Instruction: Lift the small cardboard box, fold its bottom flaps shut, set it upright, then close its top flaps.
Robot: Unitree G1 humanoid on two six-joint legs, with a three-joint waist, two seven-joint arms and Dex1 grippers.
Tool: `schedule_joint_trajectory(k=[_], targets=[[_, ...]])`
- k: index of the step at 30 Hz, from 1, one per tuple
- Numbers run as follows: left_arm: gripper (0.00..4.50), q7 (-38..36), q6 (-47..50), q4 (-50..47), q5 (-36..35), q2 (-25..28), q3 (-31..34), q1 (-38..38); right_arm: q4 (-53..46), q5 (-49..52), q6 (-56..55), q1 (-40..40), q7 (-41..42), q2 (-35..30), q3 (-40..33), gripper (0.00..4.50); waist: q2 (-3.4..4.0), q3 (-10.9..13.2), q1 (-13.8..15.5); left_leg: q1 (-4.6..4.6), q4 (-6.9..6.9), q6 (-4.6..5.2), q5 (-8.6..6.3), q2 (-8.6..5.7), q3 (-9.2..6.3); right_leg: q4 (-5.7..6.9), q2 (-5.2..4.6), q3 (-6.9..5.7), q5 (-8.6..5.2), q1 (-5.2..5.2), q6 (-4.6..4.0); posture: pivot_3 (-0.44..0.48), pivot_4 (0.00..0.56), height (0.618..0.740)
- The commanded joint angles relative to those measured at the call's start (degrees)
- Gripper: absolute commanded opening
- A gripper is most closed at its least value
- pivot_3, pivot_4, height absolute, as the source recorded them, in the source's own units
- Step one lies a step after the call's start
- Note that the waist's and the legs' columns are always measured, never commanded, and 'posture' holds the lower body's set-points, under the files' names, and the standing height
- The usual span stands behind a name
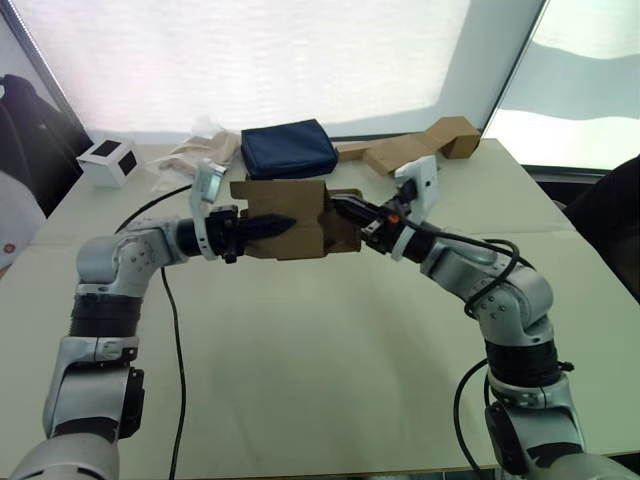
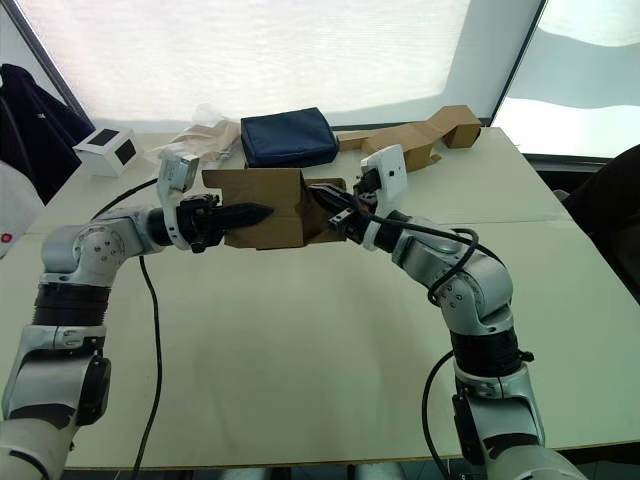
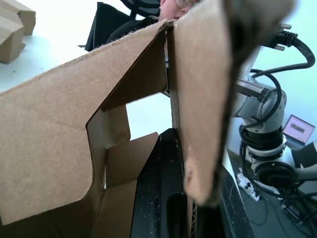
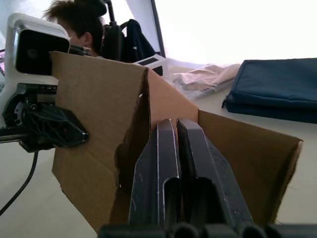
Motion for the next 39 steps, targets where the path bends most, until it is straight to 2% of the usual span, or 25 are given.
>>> schedule_joint_trajectory(k=[1, 9, 16, 21, 27, 32, 39], targets=[[0.00, -1.0, 0.8, -3.2, -1.4, 0.6, 0.1, -0.8, -2.3, 0.2, -1.3, -1.6, 1.1, 1.3, 0.1, 0.09, 0.00, 0.0, 0.0, 0.00, 0.00, 0.00, 0.00, 0.00, 0.00, 0.00, 0.00, 0.00, 0.00, 0.00, 0.00, 0.000, 0.150, 0.740], [0.00, -1.6, 1.9, -5.0, -1.7, 1.3, 0.5, 0.4, -1.7, -1.2, -3.3, -2.0, 1.4, 4.3, 1.1, 0.09, 0.00, 0.0, 0.0, 0.00, 0.00, 0.00, 0.00, 0.01, -0.01, 0.00, 0.00, 0.00, 0.00, 0.00, 0.00, 0.000, 0.150, 0.740], [0.00, -1.1, 0.4, -3.0, -0.7, 1.7, 0.8, -0.1, -2.9, -1.9, -3.3, -1.0, 2.9, 2.0, 0.2, 0.09, 0.00, 0.0, 0.0, 0.00, 0.00, 0.00, 0.00, 0.00, -0.01, 0.00, -0.01, 0.00, 0.00, 0.00, 0.00, 0.000, 0.150, 0.740], [0.00, -1.3, -0.3, -2.8, -0.2, 1.9, 0.7, 0.3, -6.2, -0.1, -1.7, 2.1, 4.5, -3.4, -3.7, 0.09, 0.00, 0.0, 0.2, -0.02, 0.00, 0.01, 0.00, -0.01, -0.01, -0.03, -0.02, -0.01, 0.00, 0.00, 0.00, 0.000, 0.150, 0.740], [0.00, -2.7, -0.8, -2.8, 0.3, 2.4, 0.0, 0.0, -12.4, 6.9, 4.1, 9.8, 7.3, -12.0, -10.4, 0.09, 0.00, 0.0, 0.3, -0.05, 0.00, 0.04, -0.02, -0.02, -0.02, -0.07, -0.02, -0.01, 0.00, 0.00, 0.00, 0.000, 0.150, 0.740], [0.00, -3.6, -1.2, -2.5, 0.4, 2.5, -0.6, -1.4, -15.3, 6.6, 5.6, 15.8, 10.4, -17.3, -8.7, 0.09, 0.00, 0.0, 0.0, -0.03, 0.00, 0.06, -0.03, 0.01, -0.01, -0.06, 0.04, 0.01, 0.00, 0.00, 0.00, 0.000, 0.150, 0.740], [0.00, -4.6, -0.3, -4.2, 0.0, 2.7, -1.9, -2.8, -12.0, -2.1, -1.2, 16.9, 10.1, -14.8, -2.0, 0.09, -0.01, 0.0, 0.1, -0.02, 0.00, 0.06, -0.03, -0.01, 0.00, -0.07, 0.14, 0.01, 0.00, 0.00, 0.00, 0.000, 0.150, 0.740]])
